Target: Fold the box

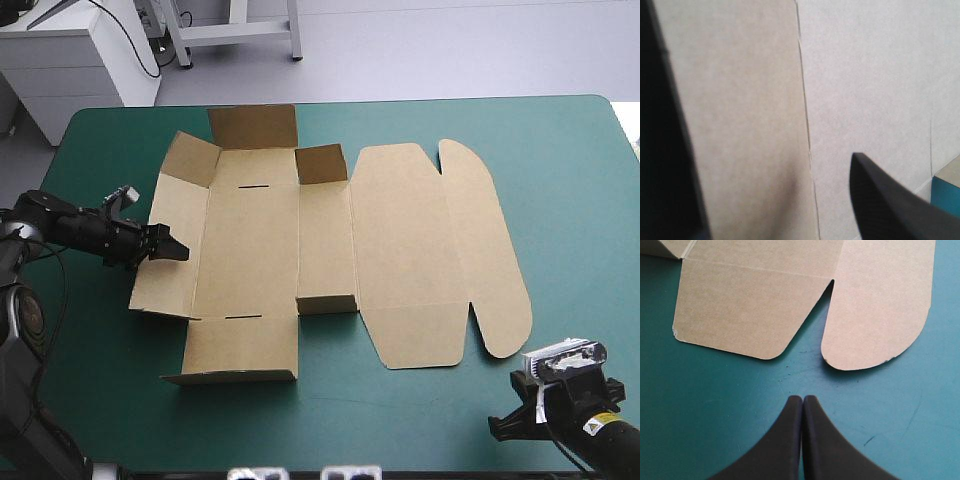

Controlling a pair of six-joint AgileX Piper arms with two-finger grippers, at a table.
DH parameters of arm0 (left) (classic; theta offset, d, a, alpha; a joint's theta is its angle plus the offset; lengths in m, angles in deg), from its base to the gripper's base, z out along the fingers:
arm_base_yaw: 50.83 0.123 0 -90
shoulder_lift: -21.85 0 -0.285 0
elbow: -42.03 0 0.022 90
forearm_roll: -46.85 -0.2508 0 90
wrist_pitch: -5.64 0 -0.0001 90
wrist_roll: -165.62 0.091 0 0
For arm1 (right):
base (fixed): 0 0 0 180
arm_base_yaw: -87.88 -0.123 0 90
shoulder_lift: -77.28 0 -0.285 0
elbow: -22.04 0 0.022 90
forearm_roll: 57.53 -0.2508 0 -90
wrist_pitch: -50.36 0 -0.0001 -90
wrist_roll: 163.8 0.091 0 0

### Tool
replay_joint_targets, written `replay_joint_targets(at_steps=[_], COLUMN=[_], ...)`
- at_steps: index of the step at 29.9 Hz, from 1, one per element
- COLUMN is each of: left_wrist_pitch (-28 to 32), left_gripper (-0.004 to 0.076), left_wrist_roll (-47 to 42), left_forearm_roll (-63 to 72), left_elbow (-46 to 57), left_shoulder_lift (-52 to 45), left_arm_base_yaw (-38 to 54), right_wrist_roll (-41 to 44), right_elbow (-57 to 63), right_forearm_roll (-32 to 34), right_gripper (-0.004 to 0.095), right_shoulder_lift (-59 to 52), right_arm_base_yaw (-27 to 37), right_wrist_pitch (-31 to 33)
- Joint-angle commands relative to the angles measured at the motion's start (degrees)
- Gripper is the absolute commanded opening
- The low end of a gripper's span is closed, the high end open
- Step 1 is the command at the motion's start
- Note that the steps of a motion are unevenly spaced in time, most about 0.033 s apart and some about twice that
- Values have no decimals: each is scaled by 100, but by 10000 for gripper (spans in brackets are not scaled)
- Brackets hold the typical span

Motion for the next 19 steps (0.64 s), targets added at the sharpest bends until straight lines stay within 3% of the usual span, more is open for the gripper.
replay_joint_targets(at_steps=[1,2,3,13,19], left_wrist_pitch=[-486,-486,-486,-556,-240], left_gripper=[141,39,-4,-2,-8], left_wrist_roll=[-250,-292,-279,82,252], left_forearm_roll=[294,317,360,1133,624], left_elbow=[-126,-126,-126,-142,-676], left_shoulder_lift=[-260,-260,-260,-292,-437], left_arm_base_yaw=[-32,-32,-32,-88,-696], right_wrist_roll=[-19,-19,-19,-19,-19], right_elbow=[-197,-197,-197,-197,-197], right_forearm_roll=[-95,-95,-95,-105,-103], right_gripper=[-14,-14,-14,-14,-14], right_shoulder_lift=[73,73,73,73,73], right_arm_base_yaw=[9,9,9,9,9], right_wrist_pitch=[-256,-256,-256,-256,-256])
